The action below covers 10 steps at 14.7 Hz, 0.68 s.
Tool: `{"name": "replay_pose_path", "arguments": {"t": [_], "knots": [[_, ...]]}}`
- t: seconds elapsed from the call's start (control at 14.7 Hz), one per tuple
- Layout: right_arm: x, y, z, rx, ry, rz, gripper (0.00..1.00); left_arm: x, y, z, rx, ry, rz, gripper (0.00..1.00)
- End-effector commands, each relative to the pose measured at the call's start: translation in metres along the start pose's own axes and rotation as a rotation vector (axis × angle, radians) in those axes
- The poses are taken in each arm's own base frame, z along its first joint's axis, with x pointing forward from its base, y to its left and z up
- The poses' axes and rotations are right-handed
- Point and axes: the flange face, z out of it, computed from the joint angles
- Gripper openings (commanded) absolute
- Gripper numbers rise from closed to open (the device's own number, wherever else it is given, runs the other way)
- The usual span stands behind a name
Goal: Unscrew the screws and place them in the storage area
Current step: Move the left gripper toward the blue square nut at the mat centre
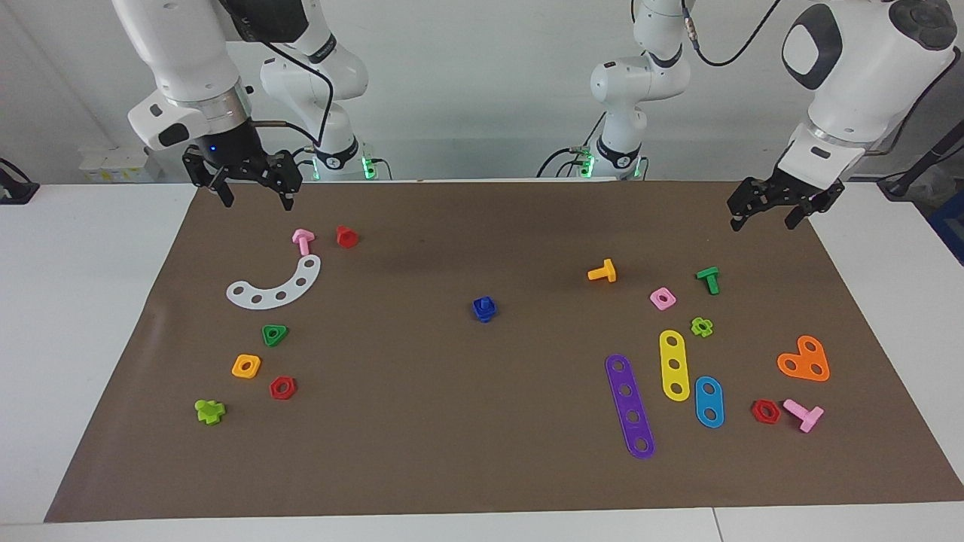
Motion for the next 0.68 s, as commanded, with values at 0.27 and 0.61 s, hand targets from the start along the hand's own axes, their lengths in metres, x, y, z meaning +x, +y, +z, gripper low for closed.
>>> {"name": "replay_pose_path", "arguments": {"t": [0.27, 0.61], "knots": [[-0.002, 0.005, 0.001, 0.010, -0.012, -0.012, 1.00, -0.013, 0.006, 0.008, -0.016, -0.021, 0.070, 1.00], [-0.002, 0.005, 0.001, 0.010, -0.012, -0.012, 1.00, -0.019, 0.109, 0.033, -0.012, -0.046, 0.012, 0.98]]}}
